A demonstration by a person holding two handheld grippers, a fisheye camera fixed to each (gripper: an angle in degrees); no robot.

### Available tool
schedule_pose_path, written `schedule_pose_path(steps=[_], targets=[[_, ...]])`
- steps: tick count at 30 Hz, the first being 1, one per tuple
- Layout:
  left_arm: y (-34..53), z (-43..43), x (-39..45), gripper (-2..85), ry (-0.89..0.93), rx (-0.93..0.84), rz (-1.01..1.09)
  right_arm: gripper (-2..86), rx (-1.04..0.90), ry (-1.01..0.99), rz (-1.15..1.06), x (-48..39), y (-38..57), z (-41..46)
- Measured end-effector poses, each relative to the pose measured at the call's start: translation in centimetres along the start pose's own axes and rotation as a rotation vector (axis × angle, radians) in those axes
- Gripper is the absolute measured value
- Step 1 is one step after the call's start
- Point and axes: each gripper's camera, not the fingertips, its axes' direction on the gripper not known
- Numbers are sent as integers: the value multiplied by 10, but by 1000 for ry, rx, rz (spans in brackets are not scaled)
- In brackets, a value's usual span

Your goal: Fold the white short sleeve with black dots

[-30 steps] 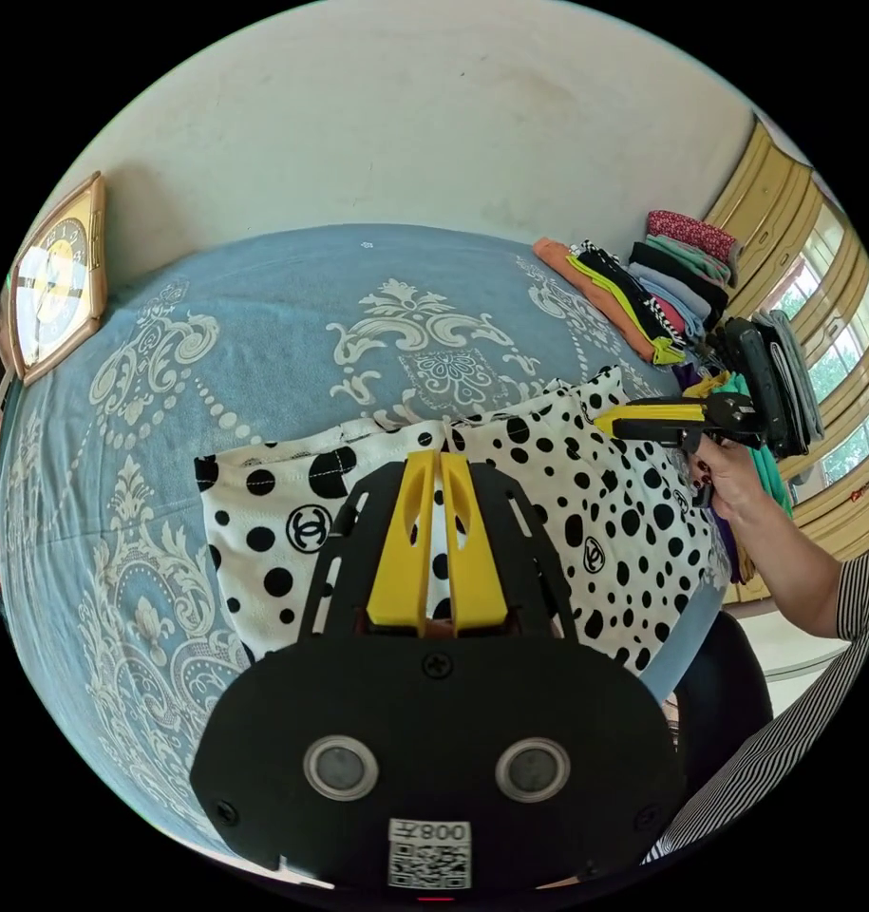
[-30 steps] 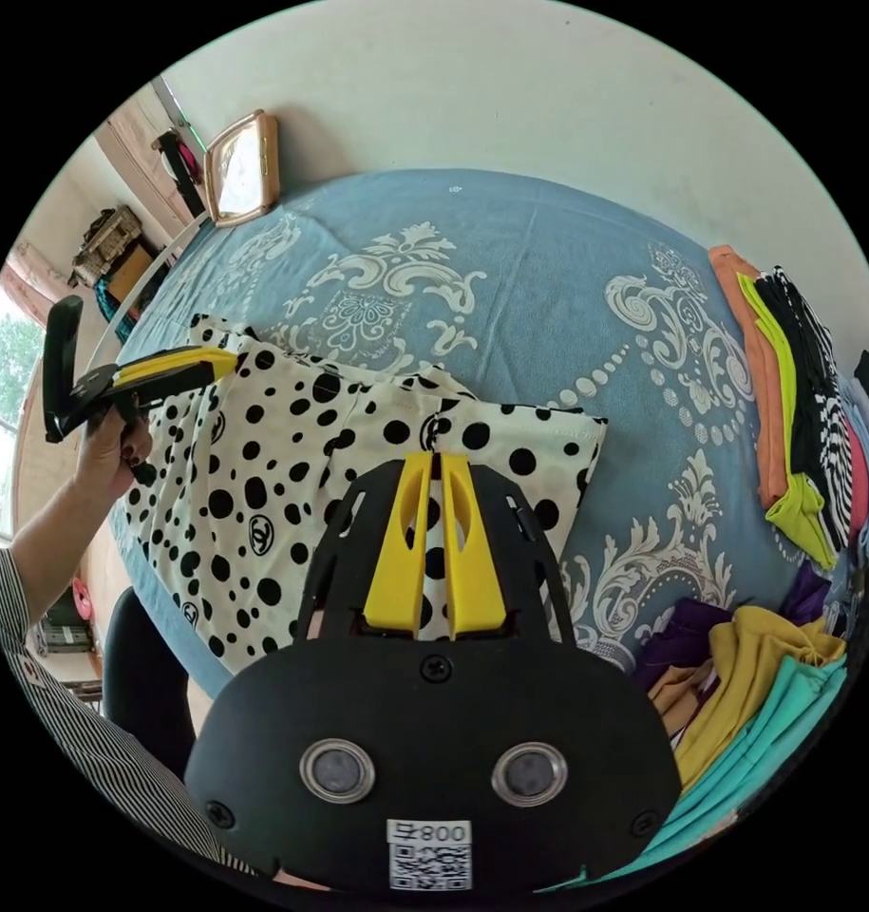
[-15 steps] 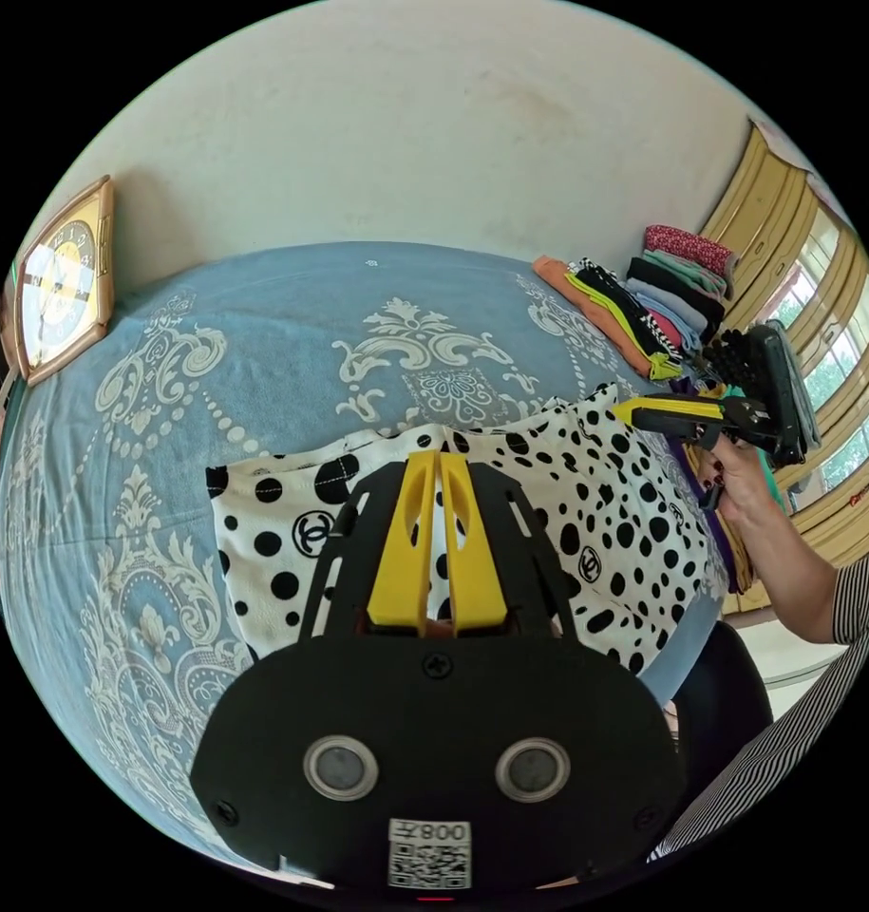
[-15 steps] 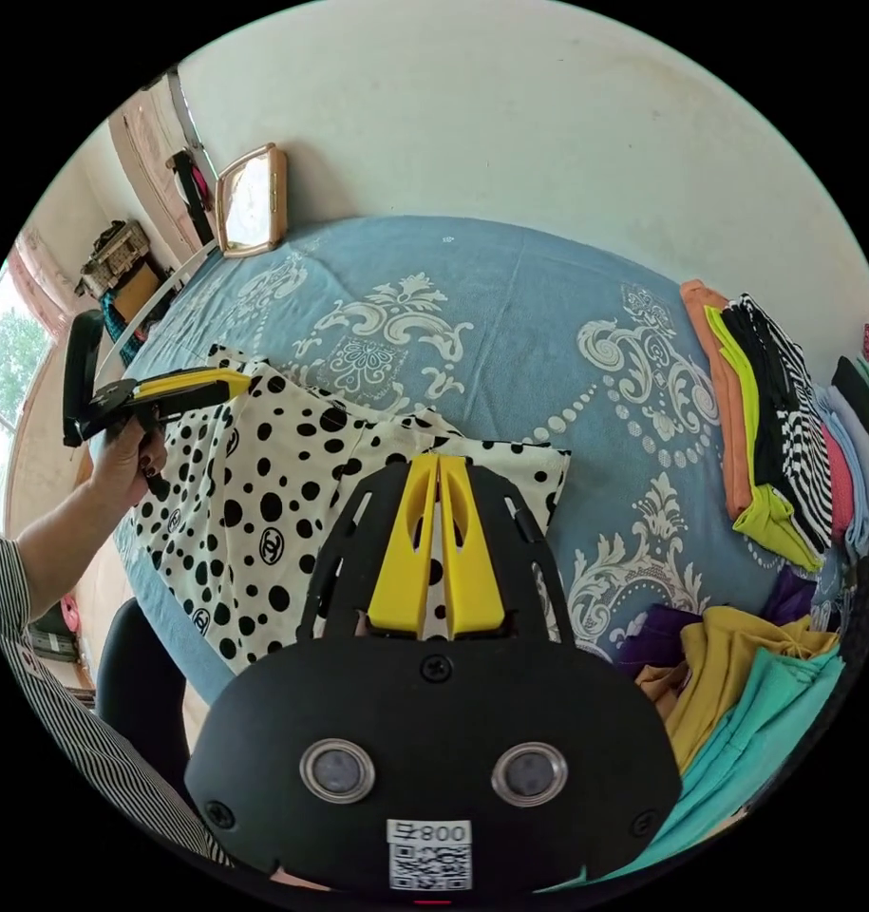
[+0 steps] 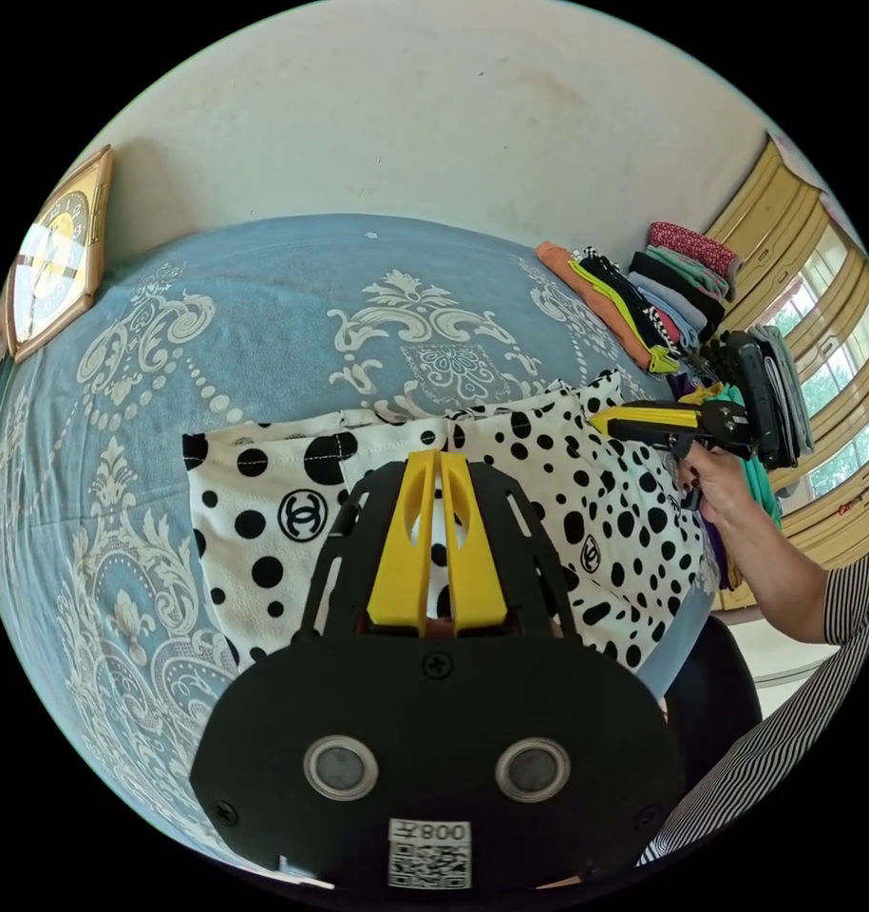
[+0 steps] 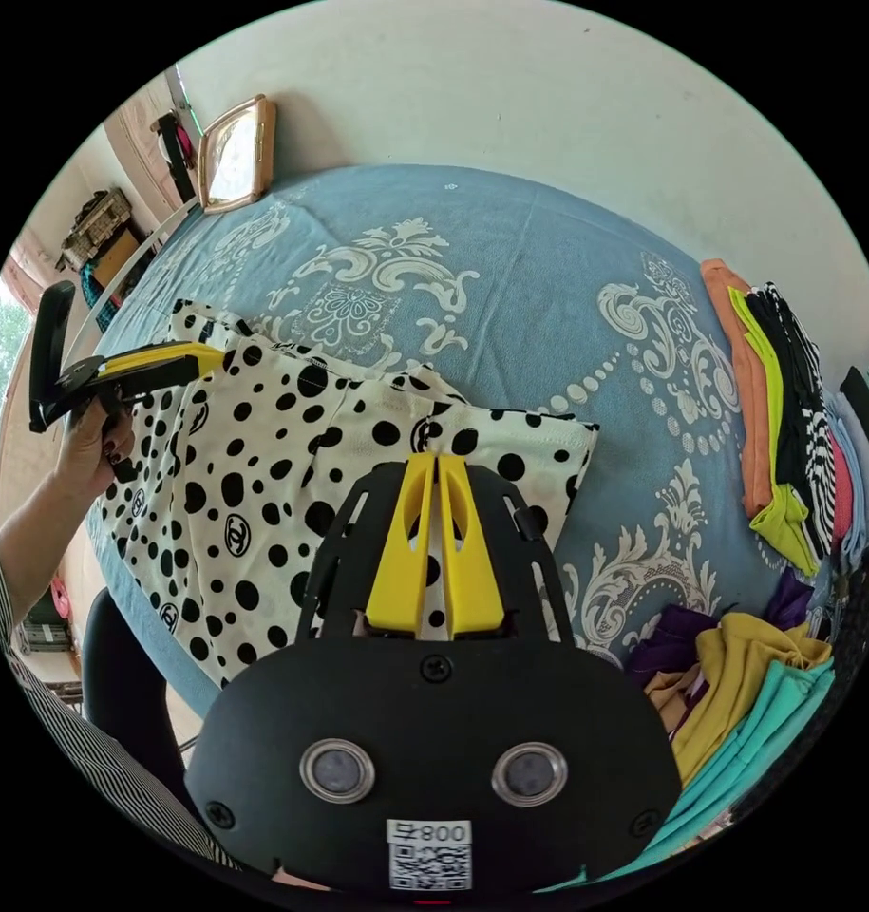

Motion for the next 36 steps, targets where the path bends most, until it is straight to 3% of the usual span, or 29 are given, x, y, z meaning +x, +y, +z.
schedule_pose_path(steps=[11, 19, 28, 32, 36], targets=[[-7, -54, 4, 5, 6, 54, 5, 0, 143, -57, 42, 9, 14, -58], [-23, -40, -6, 10, -26, -47, -18, 2, 49, -86, 105, 19, 4, -29], [-7, -125, -17, 14, -27, 90, -75, -1, 147, -82, 109, 7, 13, -75], [2, -136, -45, 6, -147, 25, -147, -4, 173, -42, 116, -8, 12, -88], [4, -164, -61, 5, -83, 48, -198, -4, 147, -59, 137, -12, 3, -89]])
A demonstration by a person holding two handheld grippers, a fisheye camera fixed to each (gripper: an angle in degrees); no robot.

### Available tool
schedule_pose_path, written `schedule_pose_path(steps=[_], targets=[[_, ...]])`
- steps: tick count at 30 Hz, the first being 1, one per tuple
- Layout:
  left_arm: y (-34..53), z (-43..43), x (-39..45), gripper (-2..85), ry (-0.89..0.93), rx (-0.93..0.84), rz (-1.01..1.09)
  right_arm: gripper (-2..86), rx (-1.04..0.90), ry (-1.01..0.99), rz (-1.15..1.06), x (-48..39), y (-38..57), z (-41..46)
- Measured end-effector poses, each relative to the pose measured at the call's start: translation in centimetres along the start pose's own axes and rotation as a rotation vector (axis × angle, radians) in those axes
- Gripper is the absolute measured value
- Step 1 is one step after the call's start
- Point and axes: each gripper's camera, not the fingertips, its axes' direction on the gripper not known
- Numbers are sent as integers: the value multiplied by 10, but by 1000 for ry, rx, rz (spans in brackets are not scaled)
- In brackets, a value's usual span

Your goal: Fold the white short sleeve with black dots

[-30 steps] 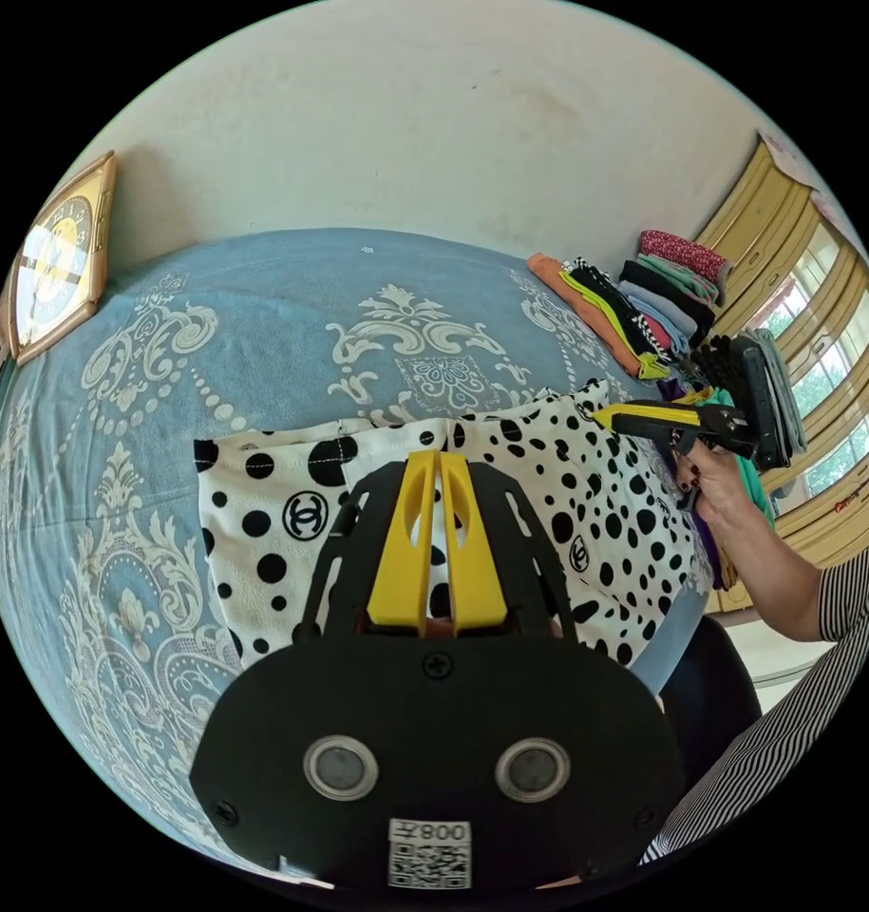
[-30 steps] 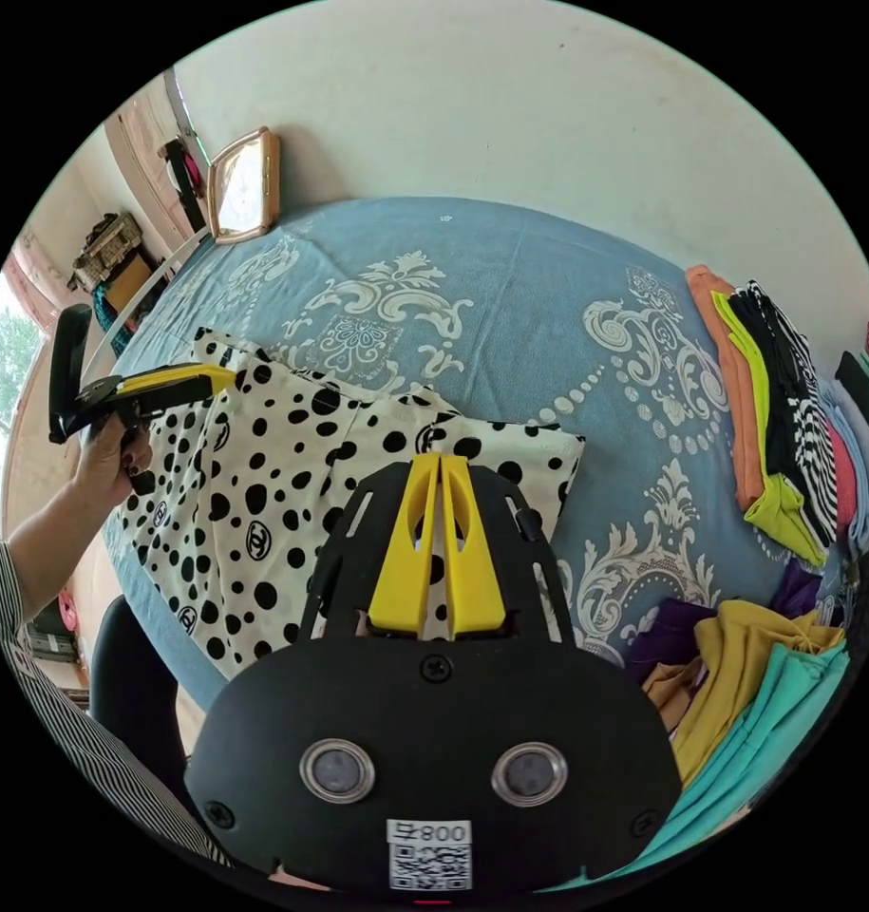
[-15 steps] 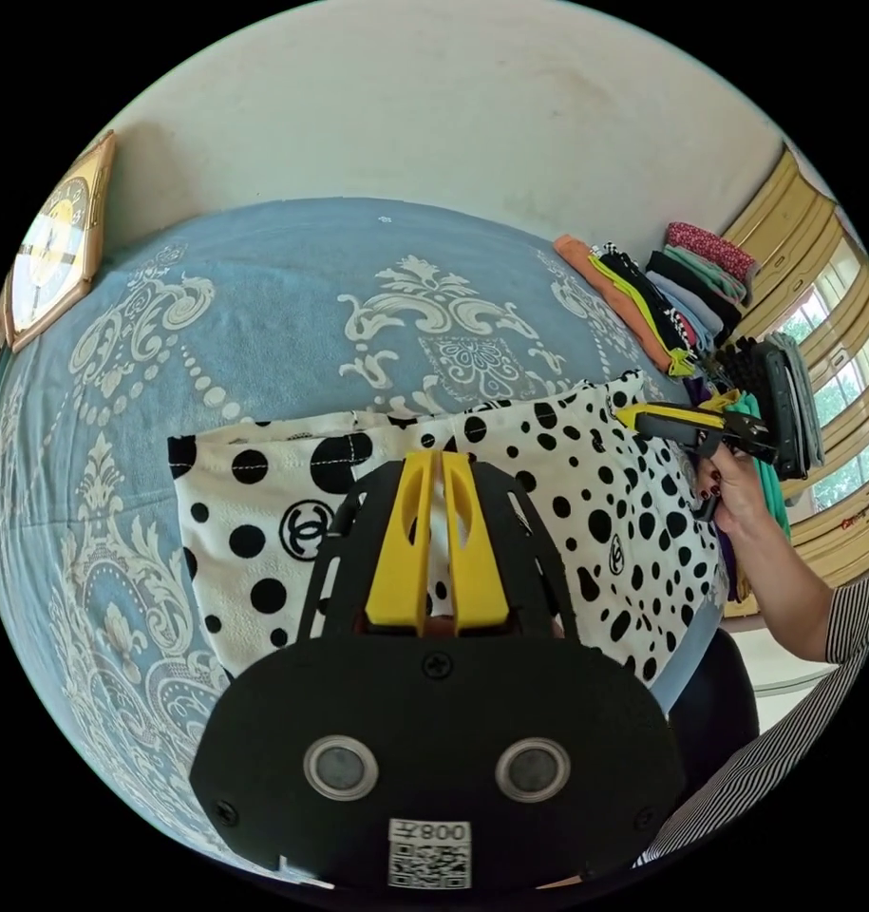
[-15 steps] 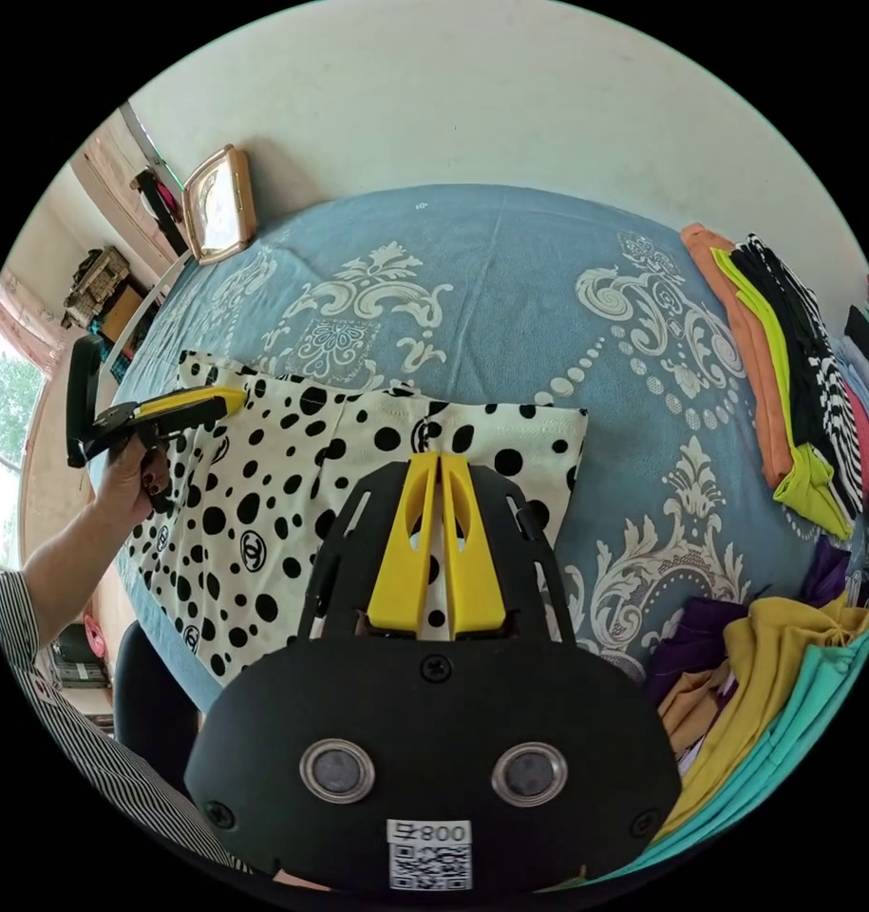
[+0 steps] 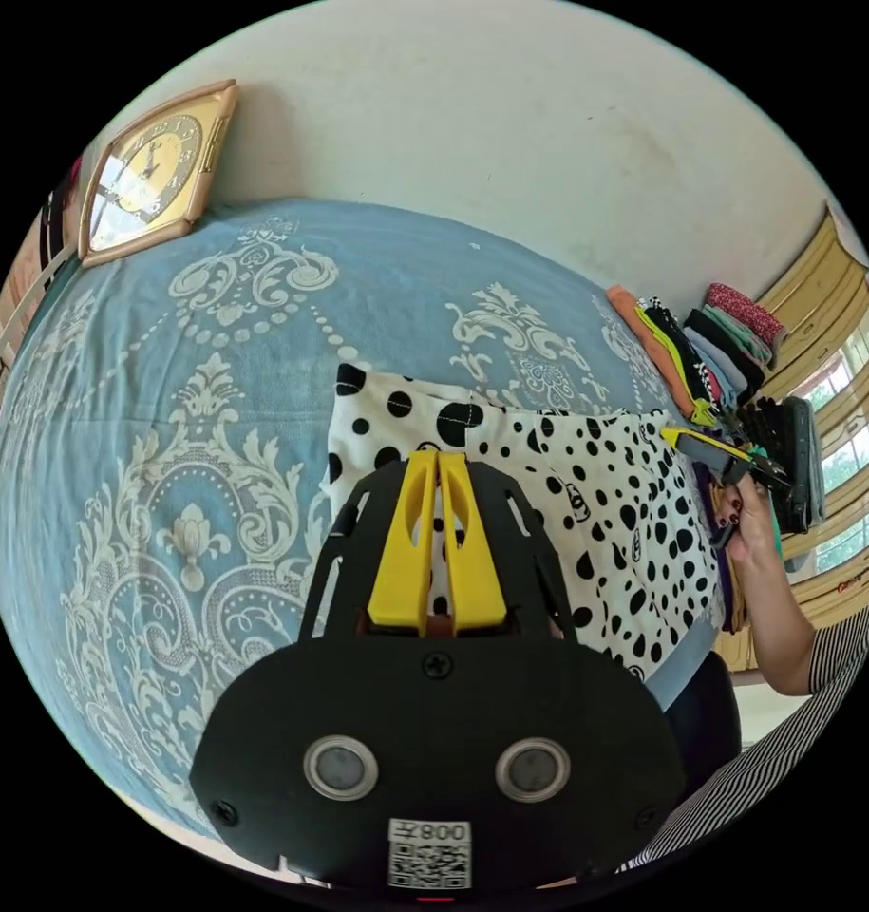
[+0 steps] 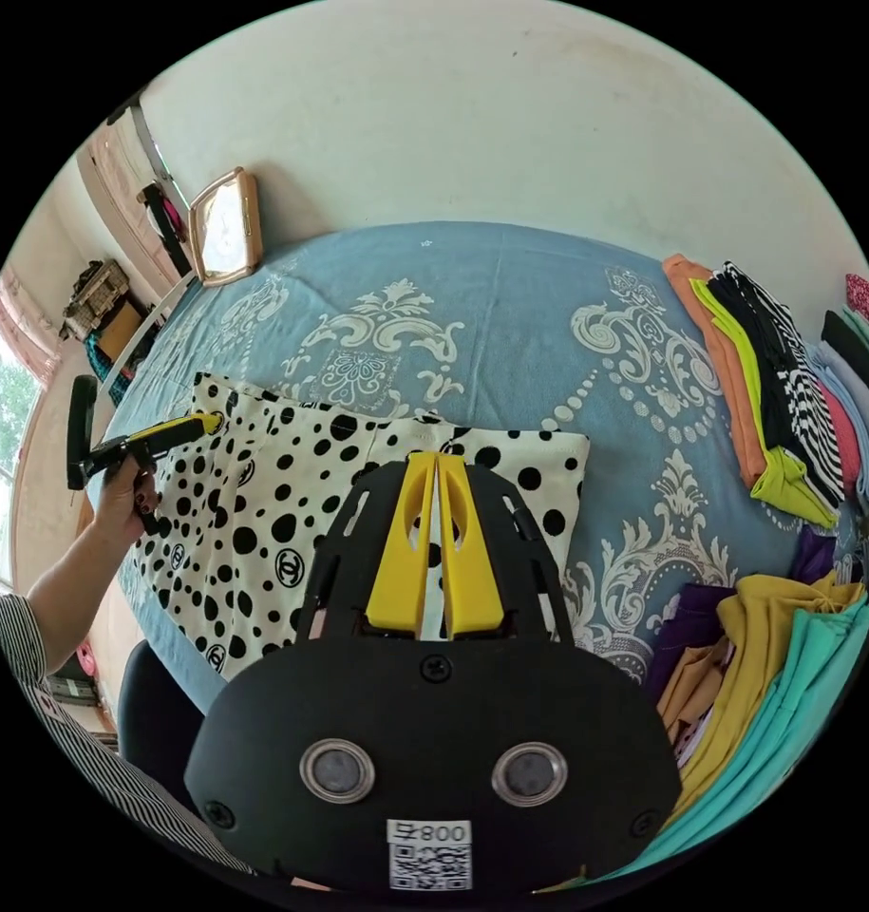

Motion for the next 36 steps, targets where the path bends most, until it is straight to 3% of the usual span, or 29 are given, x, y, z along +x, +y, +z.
schedule_pose_path(steps=[6, 9, 15, 23, 28, 36], targets=[[52, -77, -13, 15, 18, 40, -51, -3, -32, -70, -149, -42, 3, -13], [82, -83, -26, 25, -20, -78, -107, -3, -161, -45, -195, -58, 3, 22], [132, -145, -39, 71, 27, -72, -176, 0, -100, -115, -128, -34, -8, -29], [164, -141, -64, 32, 220, -127, -282, 60, -194, -178, 66, 42, 107, -132], [160, -139, -61, 12, 224, -147, -276, 70, -241, -193, 154, 74, 149, -146], [165, -154, -65, 7, 187, -131, -295, 77, -263, -298, 213, 98, 142, -138]])
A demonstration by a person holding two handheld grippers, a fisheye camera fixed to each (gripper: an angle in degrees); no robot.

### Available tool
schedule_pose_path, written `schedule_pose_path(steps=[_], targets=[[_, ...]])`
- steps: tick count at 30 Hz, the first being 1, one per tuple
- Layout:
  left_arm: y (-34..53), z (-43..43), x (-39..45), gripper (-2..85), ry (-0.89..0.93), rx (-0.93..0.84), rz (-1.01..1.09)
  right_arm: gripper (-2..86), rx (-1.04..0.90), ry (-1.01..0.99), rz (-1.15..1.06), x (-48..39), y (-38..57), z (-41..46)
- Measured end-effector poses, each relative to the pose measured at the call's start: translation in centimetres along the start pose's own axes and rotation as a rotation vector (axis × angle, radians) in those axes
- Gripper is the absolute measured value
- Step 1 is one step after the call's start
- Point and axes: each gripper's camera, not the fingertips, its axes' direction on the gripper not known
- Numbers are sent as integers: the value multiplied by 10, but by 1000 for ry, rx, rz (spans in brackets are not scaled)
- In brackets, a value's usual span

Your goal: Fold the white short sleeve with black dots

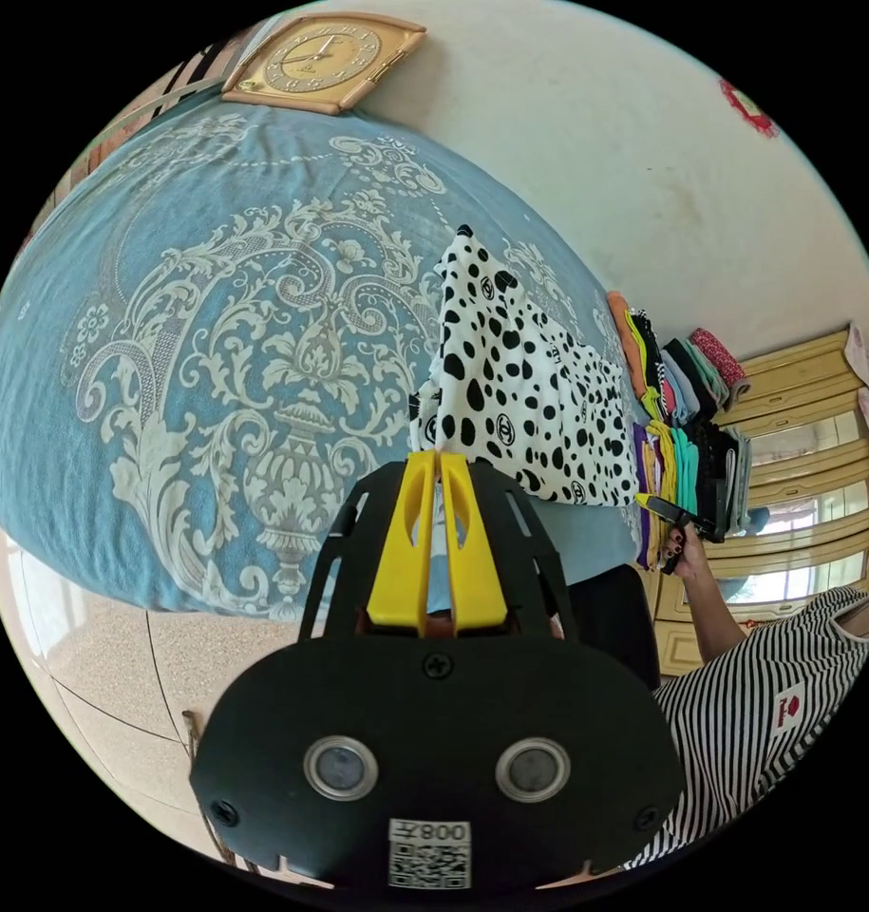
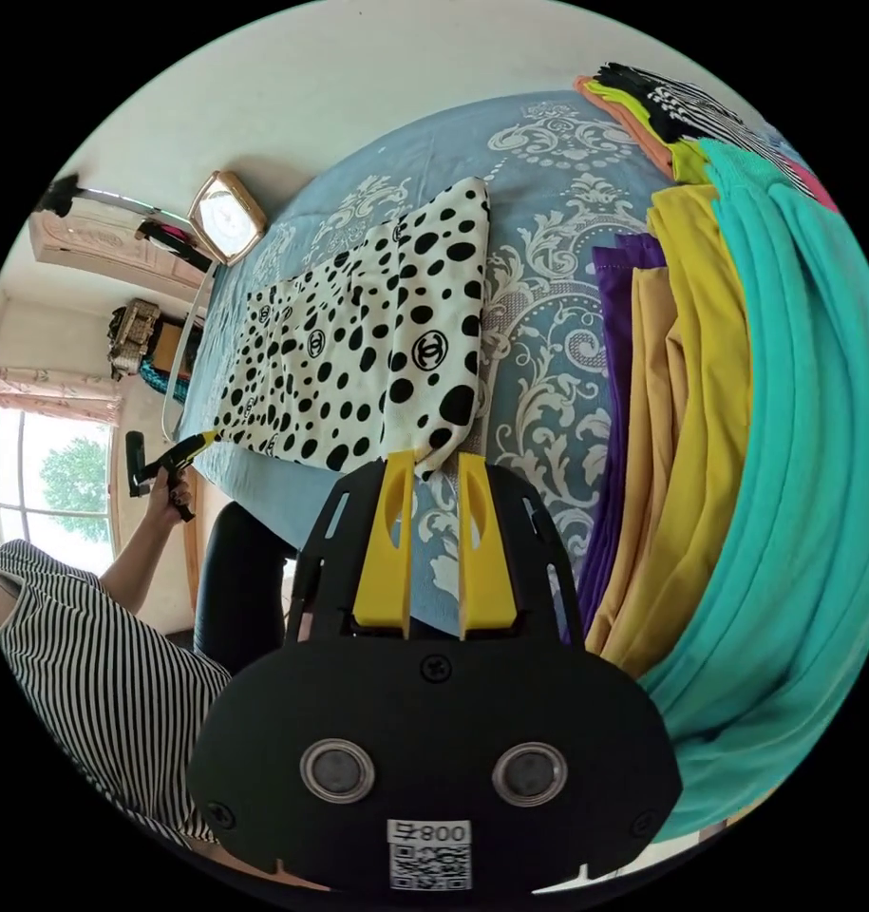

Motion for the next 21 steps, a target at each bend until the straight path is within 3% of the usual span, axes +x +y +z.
schedule_pose_path(steps=[13, 21], targets=[[14, -6, -6, 6, -18, 22, 57, 7, -6, -190, -105, -5, 8, -60], [47, 31, -50, 6, -50, -26, -10, 4, -174, -309, -176, -5, 23, -52]])
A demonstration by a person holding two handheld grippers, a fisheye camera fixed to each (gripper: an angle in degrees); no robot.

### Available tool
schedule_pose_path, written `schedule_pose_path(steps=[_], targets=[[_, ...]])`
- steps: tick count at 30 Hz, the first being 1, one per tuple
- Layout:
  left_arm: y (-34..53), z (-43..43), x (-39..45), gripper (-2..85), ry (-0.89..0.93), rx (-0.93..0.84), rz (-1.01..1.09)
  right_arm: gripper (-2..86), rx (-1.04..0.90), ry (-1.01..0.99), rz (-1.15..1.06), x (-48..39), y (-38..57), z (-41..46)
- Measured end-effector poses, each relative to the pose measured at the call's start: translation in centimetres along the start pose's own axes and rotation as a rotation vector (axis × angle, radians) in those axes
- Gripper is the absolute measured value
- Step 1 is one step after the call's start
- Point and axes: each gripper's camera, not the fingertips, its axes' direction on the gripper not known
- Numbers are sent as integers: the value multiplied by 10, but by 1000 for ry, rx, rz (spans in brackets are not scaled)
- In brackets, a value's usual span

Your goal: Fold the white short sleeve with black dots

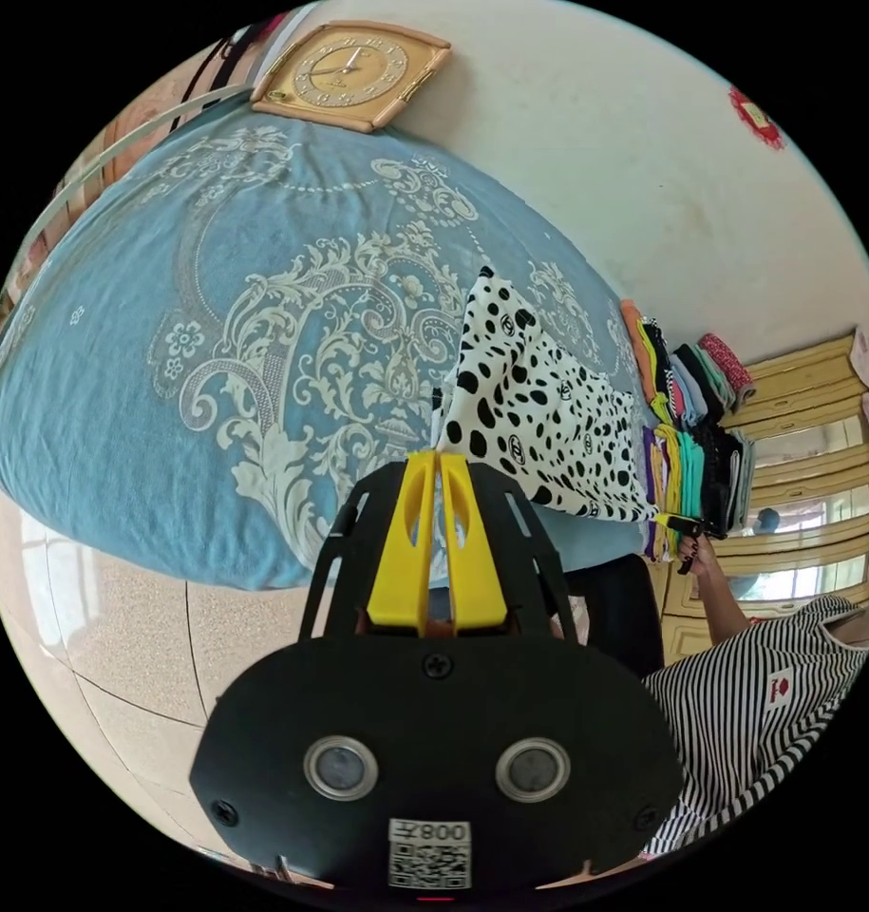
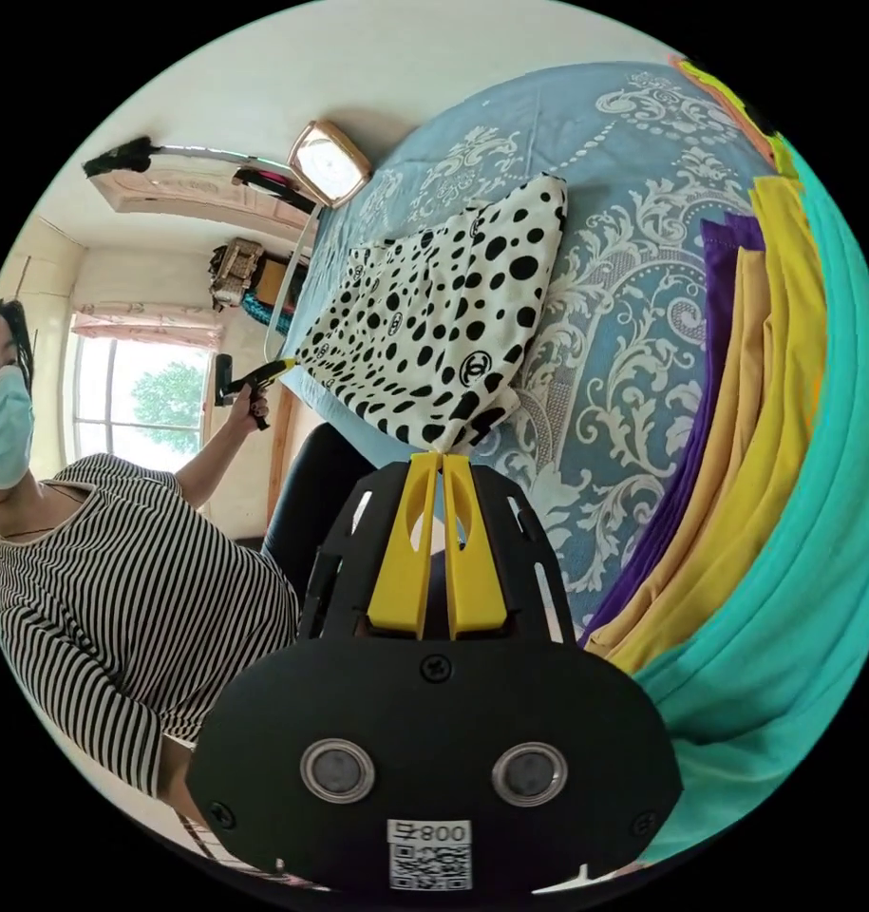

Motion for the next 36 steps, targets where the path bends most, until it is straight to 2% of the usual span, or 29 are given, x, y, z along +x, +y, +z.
schedule_pose_path(steps=[3, 6, 10, 13, 16, 22, 25, 27, 30, 32, 36], targets=[[13, 35, -1, 7, -61, -49, 13, 4, -54, 30, 38, 6, 2, 20], [30, 65, -12, 8, -40, -67, -18, 4, -86, 77, 31, -1, 6, 32], [59, 78, -24, 8, -89, -19, -76, 4, -74, 95, 35, -3, 8, 32], [87, 81, -14, 14, -74, 38, -41, 4, -84, 124, 16, -10, 9, 33], [105, 108, 42, 27, 14, 47, 127, 5, -76, 162, -11, -22, 9, 31], [152, 266, 247, 65, 268, -191, 672, 5, -44, 193, -43, -41, 8, 16], [194, 334, 342, 83, 186, -239, 947, 5, -30, 176, -50, -46, 6, 9], [223, 366, 388, 85, 63, -190, 1091, 5, -33, 172, -59, -48, 4, 7], [251, 407, 412, 65, -40, -193, 1186, 6, -37, 153, -63, -46, 0, 5], [261, 427, 414, 38, -112, -190, 1175, 8, -26, 106, -64, -41, -3, 3], [271, 434, 398, 20, -66, -136, 1061, 14, 15, 110, -45, -30, -7, -7]])
